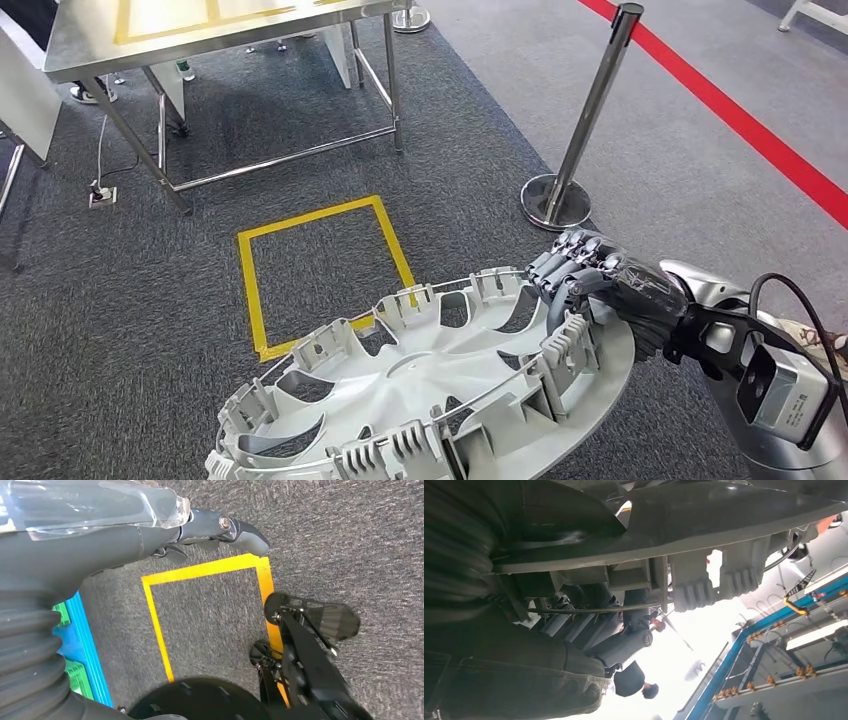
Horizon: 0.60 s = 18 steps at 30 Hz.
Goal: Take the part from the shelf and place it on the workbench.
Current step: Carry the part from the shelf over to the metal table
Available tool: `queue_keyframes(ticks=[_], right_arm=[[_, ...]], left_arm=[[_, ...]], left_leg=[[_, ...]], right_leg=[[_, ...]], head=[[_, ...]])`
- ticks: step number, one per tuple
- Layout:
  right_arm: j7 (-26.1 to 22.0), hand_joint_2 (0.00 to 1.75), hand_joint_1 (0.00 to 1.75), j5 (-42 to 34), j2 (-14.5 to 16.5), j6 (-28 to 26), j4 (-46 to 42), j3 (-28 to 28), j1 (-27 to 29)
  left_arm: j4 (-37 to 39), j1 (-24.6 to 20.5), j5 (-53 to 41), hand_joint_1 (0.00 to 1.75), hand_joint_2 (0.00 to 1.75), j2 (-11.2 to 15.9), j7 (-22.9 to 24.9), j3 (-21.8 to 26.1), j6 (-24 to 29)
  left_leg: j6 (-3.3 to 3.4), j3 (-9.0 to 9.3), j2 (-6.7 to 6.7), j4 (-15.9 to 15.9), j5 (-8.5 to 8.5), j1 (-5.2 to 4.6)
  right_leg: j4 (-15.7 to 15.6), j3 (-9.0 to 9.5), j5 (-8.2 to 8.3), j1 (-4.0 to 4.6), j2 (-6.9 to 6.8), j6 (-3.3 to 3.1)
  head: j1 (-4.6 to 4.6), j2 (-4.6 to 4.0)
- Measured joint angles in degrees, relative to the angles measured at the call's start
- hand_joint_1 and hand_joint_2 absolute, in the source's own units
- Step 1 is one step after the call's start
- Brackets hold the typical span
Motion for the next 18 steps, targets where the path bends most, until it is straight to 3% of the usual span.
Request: queue_keyframes(ticks=[2,4,5,7,9,10,11,12,13,15,17,18], right_arm=[[-0.32,1.75,1.75,-0.04,-0.08,0.00,0.04,-0.32,0.01],[-0.51,1.75,1.75,-0.04,-0.11,0.00,0.10,-0.47,-0.04],[-0.56,1.75,1.75,-0.03,-0.12,0.00,0.14,-0.52,-0.08],[-0.63,1.75,1.75,-0.08,-0.23,0.02,0.21,-0.69,-0.21],[-0.69,1.75,1.75,-0.15,-0.36,0.11,0.34,-0.81,-0.23],[-0.69,1.75,1.75,-0.15,-0.40,0.21,0.44,-0.82,-0.18],[-0.69,1.75,1.75,-0.16,-0.40,0.32,0.52,-0.82,-0.15],[-0.69,1.75,1.75,-0.16,-0.42,0.42,0.60,-0.82,-0.13],[-0.69,1.75,1.75,-0.18,-0.44,0.47,0.64,-0.82,-0.15],[-0.72,1.75,1.75,-0.20,-0.48,0.46,0.68,-0.85,-0.20],[-0.75,1.75,1.75,-0.12,-0.45,0.42,0.70,-0.86,-0.21],[-0.76,1.75,1.75,-0.02,-0.42,0.40,0.71,-0.85,-0.20]], left_arm=[[0.00,-0.07,-0.01,0.00,1.75,0.02,0.00,0.00,0.00],[0.01,0.05,-0.01,0.00,1.75,0.02,0.00,0.00,0.00],[0.01,0.14,-0.01,0.00,1.75,0.02,-0.01,0.00,0.00],[0.01,0.11,-0.02,0.00,1.75,0.05,-0.04,0.00,-0.01],[0.01,-0.01,-0.05,0.00,1.75,0.04,-0.10,0.00,-0.02],[0.02,-0.02,-0.10,0.00,1.75,0.02,-0.11,0.00,-0.03],[0.02,-0.01,-0.17,0.00,1.75,-0.01,-0.13,0.00,-0.04],[0.03,0.01,-0.25,0.00,1.75,-0.04,-0.14,0.00,-0.06],[0.03,0.01,-0.32,0.00,1.75,-0.07,-0.15,0.00,-0.08],[0.03,-0.02,-0.39,0.00,1.75,-0.11,-0.20,-0.01,-0.15],[0.03,0.00,-0.43,0.00,1.75,-0.10,-0.31,-0.02,-0.24],[0.04,0.08,-0.45,0.00,1.75,-0.09,-0.37,-0.02,-0.28]], left_leg=[[0.51,1.31,0.90,-2.34,0.00,-0.50],[0.93,1.40,-0.49,-2.52,0.16,-0.44],[1.19,1.62,-1.17,-2.75,0.27,-0.23],[1.61,2.14,-2.59,-3.20,0.50,0.32],[1.77,2.20,-4.11,-3.24,0.55,0.52],[1.79,2.22,-4.94,-3.22,0.55,0.53],[1.79,2.27,-5.78,-3.20,0.55,0.53],[1.78,2.36,-6.70,-3.19,0.54,0.53],[1.72,2.48,-7.59,-3.18,0.51,0.55],[1.43,2.51,-9.31,-3.05,0.42,0.52],[0.78,2.08,-10.68,-3.02,0.49,0.55],[0.38,1.84,-11.32,-3.08,0.61,0.62]], right_leg=[[-0.08,0.31,-0.30,0.23,-1.14,0.53],[-0.45,0.84,-0.51,0.28,-2.32,1.11],[-0.31,1.05,-0.89,0.22,-2.09,1.44],[3.39,-0.22,-3.24,0.06,0.59,1.99],[11.46,-4.15,-6.44,-0.09,3.81,2.16],[14.80,-6.10,-7.18,-0.10,4.53,2.14],[16.12,-7.17,-6.83,-0.09,4.85,2.05],[14.97,-7.12,-5.35,-0.11,5.08,1.90],[11.62,-5.99,-3.07,-0.17,5.55,1.73],[3.64,-2.86,0.59,-0.52,8.03,1.45],[0.16,-1.39,1.32,-0.63,9.64,1.11],[-0.05,-1.25,1.23,-0.50,9.28,0.84]], head=[[0.04,0.00],[0.01,0.00],[0.08,0.00],[0.37,0.00],[0.72,0.00],[0.85,0.00],[0.85,0.00],[0.85,0.00],[0.86,0.00],[0.87,0.00],[0.84,0.00],[0.82,0.00]])
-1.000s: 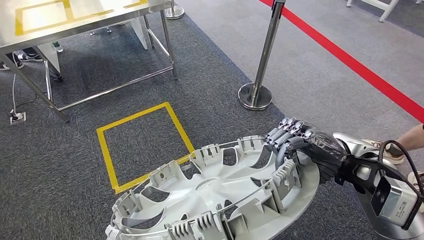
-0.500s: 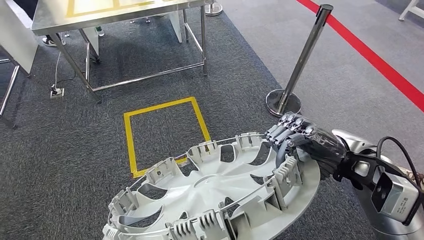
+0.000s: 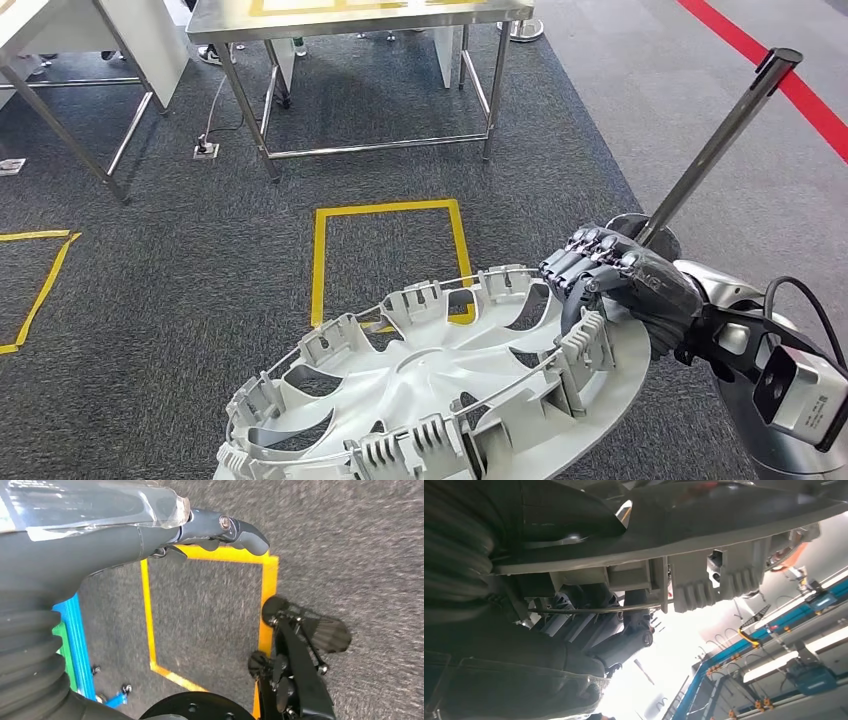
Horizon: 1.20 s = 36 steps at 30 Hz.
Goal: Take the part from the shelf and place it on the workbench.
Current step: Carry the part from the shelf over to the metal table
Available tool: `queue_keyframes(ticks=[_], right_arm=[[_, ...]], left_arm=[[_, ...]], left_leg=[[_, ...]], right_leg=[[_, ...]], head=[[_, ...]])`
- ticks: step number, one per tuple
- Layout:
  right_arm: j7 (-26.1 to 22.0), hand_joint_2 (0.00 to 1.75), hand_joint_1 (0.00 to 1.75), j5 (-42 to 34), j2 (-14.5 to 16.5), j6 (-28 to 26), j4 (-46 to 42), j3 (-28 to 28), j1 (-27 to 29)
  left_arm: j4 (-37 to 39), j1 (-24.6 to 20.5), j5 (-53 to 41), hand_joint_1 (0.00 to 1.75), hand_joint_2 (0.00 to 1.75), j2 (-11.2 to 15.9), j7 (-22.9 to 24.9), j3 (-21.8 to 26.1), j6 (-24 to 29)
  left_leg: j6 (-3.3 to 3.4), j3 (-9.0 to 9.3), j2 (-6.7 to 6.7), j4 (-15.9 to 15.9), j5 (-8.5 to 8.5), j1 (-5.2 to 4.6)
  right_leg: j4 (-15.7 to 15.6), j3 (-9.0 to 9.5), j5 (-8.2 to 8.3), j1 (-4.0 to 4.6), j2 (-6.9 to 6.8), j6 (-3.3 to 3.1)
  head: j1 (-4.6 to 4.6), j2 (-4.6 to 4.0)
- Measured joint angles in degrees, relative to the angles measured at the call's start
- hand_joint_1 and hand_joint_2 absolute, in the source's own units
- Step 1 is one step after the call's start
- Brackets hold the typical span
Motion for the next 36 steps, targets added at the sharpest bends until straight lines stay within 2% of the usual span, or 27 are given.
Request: queue_keyframes(ticks=[1,2,3,5,6,7,8,9,10,12,13,14,17,22,32,34,36], right_arm=[[0.00,1.75,1.75,0.11,0.06,-0.02,0.01,0.02,0.00],[0.00,1.75,1.75,0.20,0.13,-0.03,0.01,0.03,-0.02],[-0.05,1.75,1.75,0.18,0.19,-0.04,0.01,0.01,0.00],[-0.42,1.75,1.75,-0.21,0.24,-0.04,0.01,-0.05,0.17],[-0.71,1.75,1.75,-0.55,0.25,-0.04,0.02,-0.10,0.34],[-0.99,1.75,1.75,-0.85,0.28,-0.06,0.03,-0.14,0.53],[-1.22,1.75,1.75,-1.06,0.34,-0.09,0.05,-0.17,0.70],[-1.38,1.75,1.75,-1.17,0.41,-0.14,0.07,-0.20,0.81],[-1.48,1.75,1.75,-1.20,0.48,-0.19,0.07,-0.22,0.87],[-1.56,1.75,1.75,-1.18,0.62,-0.34,0.07,-0.31,0.90],[-1.57,1.75,1.75,-1.12,0.69,-0.44,0.07,-0.35,0.92],[-1.57,1.75,1.75,-1.03,0.79,-0.53,0.07,-0.37,0.97],[-1.55,1.75,1.75,-0.68,1.13,-0.85,0.07,-0.35,1.12],[-1.54,1.75,1.75,-0.31,1.86,-1.25,0.07,-0.31,1.14],[-1.54,1.75,1.75,-0.36,2.19,-1.25,0.07,-0.32,1.18],[-1.56,1.75,1.75,-0.49,2.20,-1.22,0.07,-0.36,1.17],[-1.60,1.75,1.75,-0.58,2.21,-1.15,0.08,-0.46,1.11]], left_arm=[[0.00,0.11,-0.04,0.00,1.75,0.04,-0.05,0.00,-0.04],[0.02,0.23,-0.09,0.00,1.75,0.03,-0.09,0.00,-0.08],[0.03,0.27,-0.13,0.00,1.75,0.04,-0.15,-0.01,-0.13],[0.05,0.08,-0.24,0.00,1.75,-0.01,-0.31,-0.02,-0.21],[0.05,-0.04,-0.32,0.00,1.75,-0.01,-0.38,-0.04,-0.25],[0.05,-0.10,-0.41,0.00,1.75,-0.03,-0.44,-0.05,-0.26],[0.05,-0.09,-0.49,0.00,1.75,-0.04,-0.50,-0.06,-0.29],[0.05,-0.04,-0.54,0.00,1.75,-0.03,-0.57,-0.07,-0.33],[0.05,-0.01,-0.59,0.00,1.75,0.01,-0.66,-0.07,-0.37],[0.04,-0.06,-0.65,0.00,1.75,0.16,-0.89,-0.10,-0.43],[0.03,-0.10,-0.71,0.00,1.75,0.25,-0.98,-0.15,-0.48],[0.02,-0.13,-0.74,0.00,1.75,0.29,-1.06,-0.21,-0.52],[0.03,-0.10,-0.85,0.00,1.75,0.37,-1.19,-0.47,-0.66],[0.03,-0.11,-1.02,0.00,1.75,0.45,-1.33,-0.61,-0.88],[0.03,-0.11,-1.07,0.00,1.75,0.45,-1.60,-0.80,-1.20],[0.02,-0.11,-1.03,0.00,1.75,0.49,-1.72,-0.79,-1.21],[0.01,-0.12,-0.97,0.00,1.75,0.51,-1.90,-0.79,-1.25]], left_leg=[[-0.37,-0.18,-0.50,-0.09,0.10,0.16],[-0.68,-0.47,0.08,0.20,-0.09,0.12],[-0.94,-1.10,1.48,1.29,-0.79,0.04],[-1.28,-3.97,5.63,6.87,-3.72,-0.16],[-1.39,-5.90,6.92,10.75,-5.40,-0.11],[-1.44,-7.55,7.56,14.05,-6.49,-0.06],[-1.44,-8.40,7.82,15.75,-6.69,-0.03],[-1.35,-8.09,7.90,15.17,-5.85,-0.02],[-1.17,-6.64,7.93,12.45,-4.27,-0.04],[-0.58,-2.26,8.25,4.50,-1.33,-0.28],[-0.35,-0.61,8.43,1.68,-0.69,-0.42],[-0.32,0.32,8.60,0.15,-0.53,-0.52],[-0.64,0.68,8.57,-0.26,-0.54,-0.57],[-0.30,0.68,8.54,-0.22,-0.67,-0.60],[-0.16,0.69,8.54,-0.16,-0.75,-0.60],[0.29,0.65,8.51,-0.18,-0.93,-0.70],[1.08,1.37,8.44,-1.26,-0.66,-0.65]], right_leg=[[-0.03,0.02,0.09,-0.03,-0.67,-0.37],[-0.10,0.11,0.15,-0.05,-1.35,-0.74],[-0.21,0.20,0.20,-0.12,-2.07,-1.09],[-0.31,0.32,0.16,-0.02,-3.38,-1.55],[-0.30,0.31,0.10,0.09,-3.98,-1.69],[-0.29,0.31,0.05,0.19,-4.53,-1.75],[-0.28,0.32,0.01,0.26,-5.00,-1.80],[-0.28,0.34,-0.02,0.31,-5.38,-1.81],[-0.28,0.38,-0.06,0.37,-5.65,-1.78],[-0.25,0.45,-0.18,0.59,-5.97,-1.60],[-0.23,0.45,-0.25,0.72,-6.04,-1.44],[-0.16,0.44,-0.37,0.83,-6.08,-1.37],[-0.18,0.55,-0.53,0.87,-6.12,-1.32],[-0.78,0.84,-0.24,0.83,-6.12,-0.85],[-0.85,0.84,-0.19,0.92,-6.11,-0.71],[-1.13,0.94,-0.09,0.76,-6.20,-0.40],[-1.49,1.28,-0.04,0.67,-6.11,0.03]], head=[[0.01,0.00],[-0.03,0.00],[-0.23,0.00],[-0.65,0.00],[-0.84,0.00],[-0.84,0.00],[-0.85,0.00],[-0.86,0.00],[-0.86,0.00],[-0.85,0.00],[-0.84,0.00],[-0.81,0.00],[-0.77,0.00],[-0.76,0.00],[-0.80,0.00],[-0.81,0.00],[-0.79,0.00]])
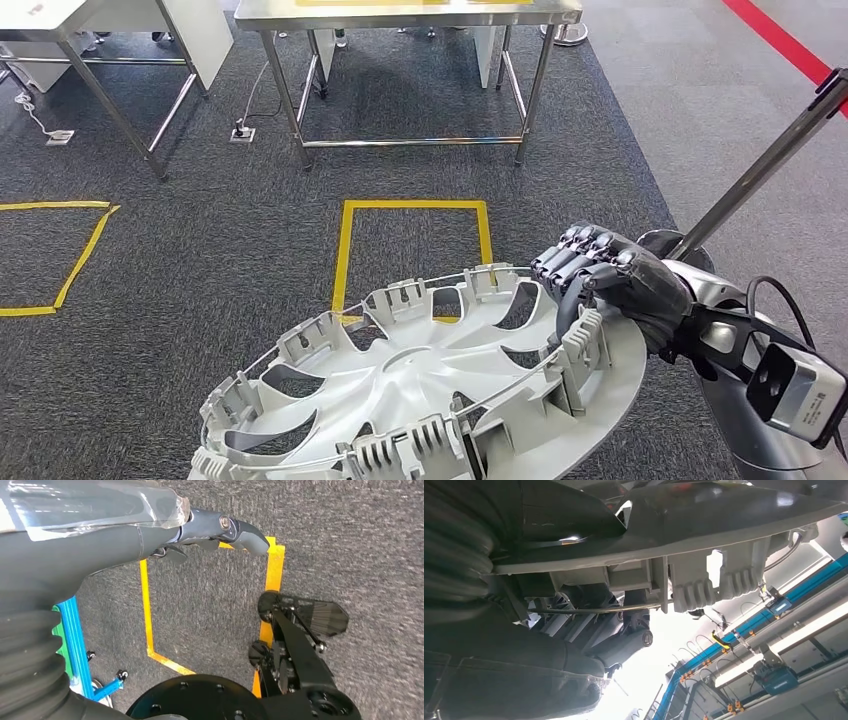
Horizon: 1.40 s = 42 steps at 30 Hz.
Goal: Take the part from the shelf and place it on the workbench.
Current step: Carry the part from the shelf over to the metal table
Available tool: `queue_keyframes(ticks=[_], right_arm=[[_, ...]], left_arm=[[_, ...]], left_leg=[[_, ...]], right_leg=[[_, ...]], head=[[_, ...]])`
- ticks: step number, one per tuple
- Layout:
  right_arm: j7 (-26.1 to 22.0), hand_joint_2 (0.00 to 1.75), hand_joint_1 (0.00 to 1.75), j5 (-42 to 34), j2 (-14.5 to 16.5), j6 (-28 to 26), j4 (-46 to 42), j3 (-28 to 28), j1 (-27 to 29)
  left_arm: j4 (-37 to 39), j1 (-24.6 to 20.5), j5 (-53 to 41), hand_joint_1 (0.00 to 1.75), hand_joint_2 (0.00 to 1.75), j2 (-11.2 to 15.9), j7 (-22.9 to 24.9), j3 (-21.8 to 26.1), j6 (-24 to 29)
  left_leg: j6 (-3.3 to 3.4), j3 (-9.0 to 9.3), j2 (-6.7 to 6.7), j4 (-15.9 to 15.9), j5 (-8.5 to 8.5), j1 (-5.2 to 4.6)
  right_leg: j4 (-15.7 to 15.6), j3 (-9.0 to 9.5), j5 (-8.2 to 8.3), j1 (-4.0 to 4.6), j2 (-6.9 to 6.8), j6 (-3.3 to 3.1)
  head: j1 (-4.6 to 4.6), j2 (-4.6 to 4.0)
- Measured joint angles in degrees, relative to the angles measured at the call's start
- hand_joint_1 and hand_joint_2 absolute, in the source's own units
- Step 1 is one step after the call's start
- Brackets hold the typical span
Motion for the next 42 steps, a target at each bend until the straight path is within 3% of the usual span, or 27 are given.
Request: queue_keyframes(ticks=[2,5,6,7,10,11,13,14,16,17,20,21,22,23,25,26,27,29,32,33,36,37,38,40,42], right_arm=[[-0.07,1.75,1.75,-0.08,0.01,0.08,0.01,-0.19,-0.13],[-0.13,1.75,1.75,-0.15,0.06,0.11,0.02,-0.37,-0.03],[-0.10,1.75,1.75,-0.14,0.09,0.11,0.02,-0.37,0.10],[-0.07,1.75,1.75,-0.13,0.13,0.11,0.02,-0.37,0.21],[0.01,1.75,1.75,-0.10,0.33,0.09,0.01,-0.37,0.34],[0.05,1.75,1.75,-0.08,0.42,0.08,-0.02,-0.37,0.37],[0.21,1.75,1.75,0.00,0.61,0.05,-0.07,-0.39,0.50],[0.28,1.75,1.75,0.02,0.66,0.05,-0.11,-0.42,0.53],[0.38,1.75,1.75,0.04,0.76,0.04,-0.17,-0.46,0.53],[0.39,1.75,1.75,0.03,0.78,0.04,-0.21,-0.52,0.48],[0.40,1.75,1.75,0.00,0.89,0.04,-0.27,-0.62,0.39],[0.42,1.75,1.75,-0.01,0.93,0.04,-0.27,-0.61,0.40],[0.43,1.75,1.75,-0.01,0.96,0.04,-0.27,-0.61,0.39],[0.45,1.75,1.75,-0.01,0.98,0.04,-0.28,-0.62,0.39],[0.50,1.75,1.75,-0.01,1.02,0.04,-0.30,-0.64,0.33],[0.53,1.75,1.75,-0.01,1.04,0.03,-0.32,-0.64,0.31],[0.57,1.75,1.75,0.01,1.07,0.02,-0.32,-0.64,0.28],[0.66,1.75,1.75,0.06,1.18,-0.03,-0.33,-0.64,0.31],[0.78,1.75,1.75,0.15,1.34,-0.14,-0.45,-0.68,0.30],[0.79,1.75,1.75,0.15,1.36,-0.18,-0.49,-0.69,0.30],[0.79,1.75,1.75,0.21,1.47,-0.26,-0.49,-0.61,0.67],[0.80,1.75,1.75,0.25,1.50,-0.26,-0.49,-0.58,0.82],[0.81,1.75,1.75,0.27,1.52,-0.26,-0.49,-0.57,0.88],[0.85,1.75,1.75,0.14,1.59,-0.25,-0.49,-0.55,0.74],[0.93,1.75,1.75,-0.04,1.73,-0.24,-0.49,-0.54,0.43]], left_arm=[[0.00,-0.04,0.07,0.00,1.75,-0.04,-0.21,0.00,-0.04],[0.00,-0.08,0.11,0.00,1.75,-0.08,-0.35,0.00,-0.04],[0.01,-0.07,0.11,0.00,1.75,-0.11,-0.36,0.00,-0.04],[0.01,-0.05,0.11,0.00,1.75,-0.14,-0.37,0.00,-0.04],[-0.04,-0.06,0.12,0.00,1.75,-0.02,-0.39,0.00,-0.03],[-0.09,-0.09,0.11,0.00,1.75,0.09,-0.41,0.00,-0.03],[-0.15,-0.09,0.11,0.00,1.75,0.23,-0.48,0.00,-0.03],[-0.12,-0.06,0.11,0.00,1.75,0.13,-0.51,0.00,-0.04],[-0.11,-0.05,0.11,0.00,1.75,0.08,-0.54,0.00,-0.04],[-0.11,-0.10,0.10,0.00,1.75,0.05,-0.56,0.00,-0.04],[-0.11,-0.13,0.07,0.00,1.75,0.02,-0.61,0.00,-0.04],[-0.11,-0.09,0.07,0.00,1.75,0.01,-0.61,0.00,-0.04],[-0.11,-0.06,0.06,0.00,1.75,0.00,-0.61,0.00,-0.04],[-0.11,-0.05,0.04,0.00,1.75,-0.01,-0.61,0.00,-0.04],[-0.12,-0.07,0.00,0.00,1.75,0.08,-0.63,0.00,-0.04],[-0.12,-0.10,-0.04,0.00,1.75,0.14,-0.64,-0.01,-0.05],[-0.13,-0.13,-0.07,0.00,1.75,0.21,-0.67,-0.01,-0.05],[-0.13,-0.14,-0.10,0.00,1.75,0.28,-0.70,-0.02,-0.05],[-0.13,-0.13,-0.10,0.00,1.75,0.31,-0.73,-0.02,-0.04],[-0.13,-0.15,-0.10,0.00,1.75,0.29,-0.74,-0.02,-0.04],[-0.11,-0.12,-0.10,0.00,1.75,0.11,-0.74,-0.01,-0.03],[-0.11,-0.08,-0.10,0.00,1.75,0.04,-0.74,0.00,-0.03],[-0.11,-0.06,-0.10,0.00,1.75,-0.01,-0.74,0.00,-0.02],[-0.11,-0.04,-0.10,0.00,1.75,-0.12,-0.73,0.00,-0.02],[-0.11,-0.07,-0.10,0.00,1.75,-0.16,-0.72,0.00,-0.02]], left_leg=[[0.43,1.20,-0.04,-1.56,0.68,0.40],[0.37,1.73,-0.28,-2.01,0.76,0.73],[0.18,1.81,-0.45,-1.97,0.64,0.85],[-0.12,1.92,-0.65,-1.85,0.45,1.05],[-1.94,2.01,-1.28,-0.41,-0.81,1.98],[-2.57,1.80,-1.47,0.26,-1.31,2.11],[-3.26,1.39,-1.74,0.89,-1.86,2.06],[-3.35,1.37,-1.78,0.90,-1.94,2.15],[-3.49,0.98,-1.43,1.74,-2.53,2.29],[-3.54,0.05,-1.13,3.59,-3.41,2.29],[-3.40,-6.54,-0.61,14.98,-7.34,2.08],[-3.18,-8.58,-0.60,17.79,-7.68,1.97],[-2.83,-9.60,-0.60,18.47,-6.94,1.79],[-2.31,-9.39,-0.60,16.77,-5.12,1.52],[-0.78,-6.51,-0.56,9.34,-0.69,0.66],[-0.19,-4.94,-0.51,5.94,0.60,0.23],[0.13,-3.92,-0.48,3.84,1.06,-0.13],[0.06,-3.27,-0.55,2.73,0.67,-0.48],[0.20,-2.19,-0.71,1.62,0.67,-0.06],[0.36,-1.73,-0.72,1.30,0.58,0.11],[0.73,-0.92,-0.82,1.25,-0.17,0.08],[0.72,-0.58,-0.89,1.26,-0.47,0.08],[0.65,-0.13,-0.98,1.27,-0.79,0.09],[0.30,0.90,-1.15,1.28,-1.56,0.12],[-0.27,1.40,-1.24,1.39,-2.24,-0.07]], right_leg=[[2.51,-0.94,-1.41,-0.05,0.85,0.28],[13.11,-6.49,-5.74,-0.57,1.82,1.13],[15.25,-7.83,-6.05,-0.86,1.86,1.46],[15.17,-8.06,-5.22,-1.17,1.86,1.79],[5.59,-3.84,-0.06,-2.22,2.12,3.18],[3.37,-2.74,0.56,-2.36,2.39,3.05],[2.89,-2.42,-0.03,-2.18,2.90,1.88],[3.08,-2.49,-0.19,-2.15,2.91,0.98],[3.23,-2.36,-0.45,-2.05,2.82,0.04],[3.22,-2.19,-0.57,-2.00,2.77,-0.34],[3.19,-1.79,-1.03,-1.48,2.60,-1.11],[3.20,-1.64,-1.21,-1.24,2.57,-1.33],[3.20,-1.43,-1.41,-1.01,2.56,-1.49],[3.19,-1.11,-1.65,-0.81,2.56,-1.60],[3.13,-0.37,-2.22,-0.54,2.57,-1.63],[3.10,-0.14,-2.50,-0.44,2.61,-1.50],[3.04,-0.06,-2.69,-0.42,2.63,-1.32],[2.77,-0.01,-2.90,-0.51,2.66,-0.74],[4.15,-0.39,-3.96,-0.68,2.45,0.09],[6.61,-1.63,-5.02,-0.68,2.40,0.28],[17.03,-7.98,-8.08,-0.65,2.39,0.71],[18.23,-9.21,-7.53,-0.66,2.38,0.77],[17.12,-9.30,-5.86,-0.68,2.38,0.77],[9.76,-6.71,-0.98,-0.71,2.37,0.55],[3.79,-4.13,1.34,-0.59,2.43,0.14]], head=[[0.19,0.00],[0.43,0.00],[0.41,0.00],[0.40,0.00],[0.58,0.00],[0.72,0.00],[0.73,0.00],[0.59,0.00],[0.38,0.00],[0.36,0.00],[0.31,0.00],[0.30,0.00],[0.31,0.00],[0.32,0.00],[0.37,0.00],[0.38,0.00],[0.41,0.00],[0.36,0.00],[0.44,0.00],[0.50,0.00],[0.54,0.00],[0.55,0.00],[0.56,0.00],[0.60,0.00],[0.59,0.00]])
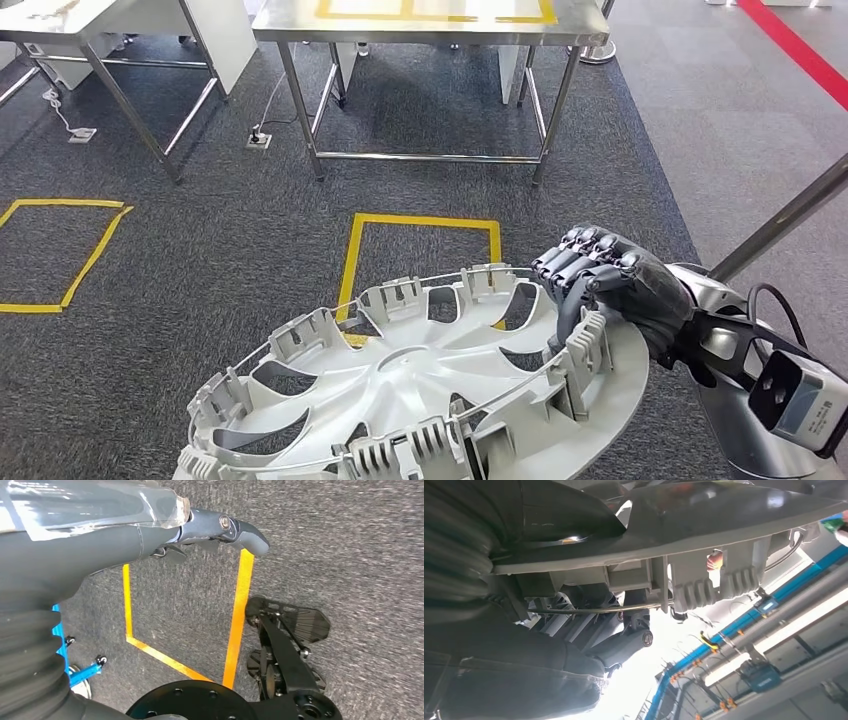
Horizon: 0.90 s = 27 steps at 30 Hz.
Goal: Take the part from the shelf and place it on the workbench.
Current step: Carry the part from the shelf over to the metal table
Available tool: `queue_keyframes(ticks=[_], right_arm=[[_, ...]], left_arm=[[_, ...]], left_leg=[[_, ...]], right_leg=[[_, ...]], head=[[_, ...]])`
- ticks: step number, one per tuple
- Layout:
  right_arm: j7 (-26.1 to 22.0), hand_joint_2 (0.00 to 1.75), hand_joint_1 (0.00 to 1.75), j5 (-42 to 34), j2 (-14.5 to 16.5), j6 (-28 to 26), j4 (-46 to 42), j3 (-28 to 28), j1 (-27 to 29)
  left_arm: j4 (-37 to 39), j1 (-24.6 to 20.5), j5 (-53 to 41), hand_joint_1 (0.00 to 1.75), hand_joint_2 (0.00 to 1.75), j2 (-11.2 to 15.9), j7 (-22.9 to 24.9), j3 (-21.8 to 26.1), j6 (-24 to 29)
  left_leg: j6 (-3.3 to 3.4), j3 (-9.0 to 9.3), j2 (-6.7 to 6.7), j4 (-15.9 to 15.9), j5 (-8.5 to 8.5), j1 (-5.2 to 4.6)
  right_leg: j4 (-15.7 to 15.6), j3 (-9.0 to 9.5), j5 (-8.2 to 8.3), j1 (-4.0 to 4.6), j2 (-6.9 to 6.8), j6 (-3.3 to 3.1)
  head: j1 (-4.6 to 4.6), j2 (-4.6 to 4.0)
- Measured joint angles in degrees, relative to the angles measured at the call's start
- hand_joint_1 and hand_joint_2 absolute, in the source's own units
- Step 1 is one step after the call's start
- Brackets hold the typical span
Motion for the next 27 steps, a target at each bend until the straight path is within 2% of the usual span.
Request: queue_keyframes(ticks=[2,5,6,7,9,10,11,12,13,14,15,16,18,20,21,22,24,25,26,27], right_arm=[[0.12,1.75,1.75,-0.07,0.11,0.00,-0.01,0.02,-0.18],[0.23,1.75,1.75,-0.07,0.24,0.01,-0.10,0.03,-0.44],[0.26,1.75,1.75,-0.08,0.34,0.02,-0.14,0.08,-0.60],[0.27,1.75,1.75,-0.08,0.46,0.02,-0.17,0.15,-0.74],[0.34,1.75,1.75,-0.08,0.74,-0.01,-0.16,0.41,-0.86],[0.43,1.75,1.75,-0.05,0.86,-0.08,-0.16,0.57,-0.85],[0.51,1.75,1.75,-0.02,0.97,-0.19,-0.15,0.72,-0.84],[0.56,1.75,1.75,0.02,1.07,-0.33,-0.15,0.83,-0.86],[0.57,1.75,1.75,0.07,1.17,-0.50,-0.16,0.90,-0.89],[0.53,1.75,1.75,0.11,1.26,-0.66,-0.17,0.95,-0.94],[0.48,1.75,1.75,0.16,1.36,-0.79,-0.21,1.00,-1.02],[0.43,1.75,1.75,0.21,1.45,-0.90,-0.26,1.06,-1.08],[0.34,1.75,1.75,0.27,1.60,-0.99,-0.39,1.17,-1.14],[0.28,1.75,1.75,0.33,1.75,-1.04,-0.51,1.25,-1.16],[0.23,1.75,1.75,0.36,1.84,-1.09,-0.57,1.28,-1.15],[0.17,1.75,1.75,0.37,1.96,-1.19,-0.62,1.31,-1.02],[-0.08,1.75,1.75,0.44,2.23,-1.47,-0.68,1.34,-0.36],[-0.28,1.75,1.75,0.58,2.38,-1.65,-0.69,1.36,0.13],[-0.54,1.75,1.75,0.80,2.53,-1.82,-0.71,1.37,0.59],[-0.84,1.75,1.75,1.08,2.70,-1.99,-0.72,1.38,0.97]], left_arm=[[0.00,-0.02,0.00,0.00,1.75,0.02,0.00,0.00,0.01],[-0.05,-0.06,0.00,0.00,1.75,0.03,-0.01,-0.01,0.01],[-0.07,-0.09,0.00,0.00,1.75,0.03,-0.02,-0.01,0.01],[-0.07,-0.07,0.00,0.00,1.75,0.00,-0.02,-0.01,0.00],[-0.07,0.02,0.00,0.00,1.75,0.01,-0.02,0.00,0.01],[-0.07,0.08,-0.01,0.00,1.75,0.02,-0.03,0.00,0.01],[-0.07,0.13,-0.03,0.00,1.75,0.02,-0.03,0.00,0.02],[-0.07,0.15,-0.08,0.00,1.75,0.03,-0.05,0.00,0.02],[-0.07,0.16,-0.15,0.00,1.75,0.04,-0.07,0.00,0.01],[-0.07,0.14,-0.21,0.00,1.75,0.05,-0.09,0.00,0.01],[-0.07,0.10,-0.28,0.00,1.75,0.06,-0.12,-0.01,-0.01],[-0.07,0.08,-0.36,0.00,1.75,0.07,-0.15,-0.01,-0.02],[-0.07,0.09,-0.55,0.00,1.75,0.09,-0.19,-0.02,-0.03],[-0.07,0.15,-0.71,0.00,1.75,0.09,-0.21,-0.03,-0.03],[-0.07,0.13,-0.78,0.00,1.75,0.10,-0.22,-0.04,-0.03],[-0.07,0.13,-0.83,0.00,1.75,0.10,-0.24,-0.04,-0.03],[-0.07,0.14,-0.96,0.00,1.75,0.10,-0.26,-0.05,-0.03],[-0.07,0.18,-1.02,0.00,1.75,0.09,-0.26,-0.07,-0.03],[-0.07,0.22,-1.10,0.00,1.75,0.08,-0.26,-0.08,-0.03],[-0.07,0.25,-1.18,0.00,1.75,0.06,-0.26,-0.10,-0.03]], left_leg=[[-0.54,0.04,0.01,-0.07,-0.32,-0.11],[-1.46,-0.19,0.20,0.96,-1.27,0.03],[-1.82,-1.26,0.31,3.17,-2.21,0.12],[-2.11,-3.12,0.42,6.52,-3.40,0.25],[-2.51,-8.05,0.51,14.16,-5.47,0.53],[-2.58,-9.84,0.51,16.16,-5.34,0.62],[-2.59,-10.52,0.51,15.97,-4.07,0.68],[-2.52,-9.96,0.52,13.45,-1.79,0.72],[-2.40,-8.47,0.57,9.40,0.87,0.73],[-2.28,-6.82,0.63,5.62,2.60,0.66],[-2.06,-5.45,0.66,2.82,3.52,0.54],[-1.79,-4.65,0.69,1.36,3.56,0.40],[-1.00,-4.05,0.63,0.88,2.79,0.27],[-0.12,-3.13,0.57,0.49,2.33,0.44],[0.32,-2.52,0.54,0.39,2.03,0.50],[0.66,-2.01,0.55,0.29,1.65,0.51],[1.08,-1.08,0.56,0.29,0.73,0.32],[1.14,-0.52,0.58,0.29,0.21,0.21],[1.16,0.15,0.60,0.30,-0.33,0.11],[1.13,0.96,0.66,0.30,-0.94,0.03]], right_leg=[[-1.17,0.58,-0.27,0.25,0.11,-0.53],[-1.52,1.39,-0.66,-0.06,0.02,-1.56],[-1.66,1.86,-0.87,-0.25,-0.06,-1.89],[-1.73,2.22,-1.15,-0.30,-0.14,-2.12],[-1.72,2.75,-1.75,-0.32,-0.18,-2.25],[-1.72,3.07,-2.08,-0.33,-0.17,-2.20],[-1.72,3.51,-2.46,-0.36,-0.16,-2.11],[-1.73,4.09,-2.88,-0.41,-0.15,-1.96],[-1.77,4.68,-3.35,-0.46,-0.15,-1.75],[-1.81,5.14,-3.82,-0.41,-0.16,-1.46],[-1.92,5.43,-4.22,-0.34,-0.13,-1.12],[-2.15,5.61,-4.50,-0.27,-0.10,-0.76],[-2.24,6.16,-4.47,-0.23,-0.05,-0.04],[-0.71,6.08,-4.51,-0.31,-0.14,0.39],[1.36,5.06,-5.00,-0.30,-0.18,0.50],[4.59,3.13,-5.95,-0.28,-0.20,0.56],[11.77,-1.83,-8.45,-0.20,-0.18,0.67],[13.91,-3.86,-9.22,-0.17,-0.19,0.65],[14.12,-4.97,-9.04,-0.12,-0.19,0.52],[12.35,-5.12,-7.66,-0.04,-0.21,0.26]], head=[[-0.04,0.00],[-0.18,0.00],[-0.30,0.00],[-0.40,0.00],[-0.50,0.00],[-0.50,0.00],[-0.52,0.00],[-0.50,0.00],[-0.52,0.00],[-0.53,0.00],[-0.55,0.00],[-0.57,0.00],[-0.56,0.00],[-0.49,0.00],[-0.39,0.00],[-0.32,0.00],[-0.18,0.00],[-0.17,0.00],[-0.15,0.00],[-0.14,0.00]])
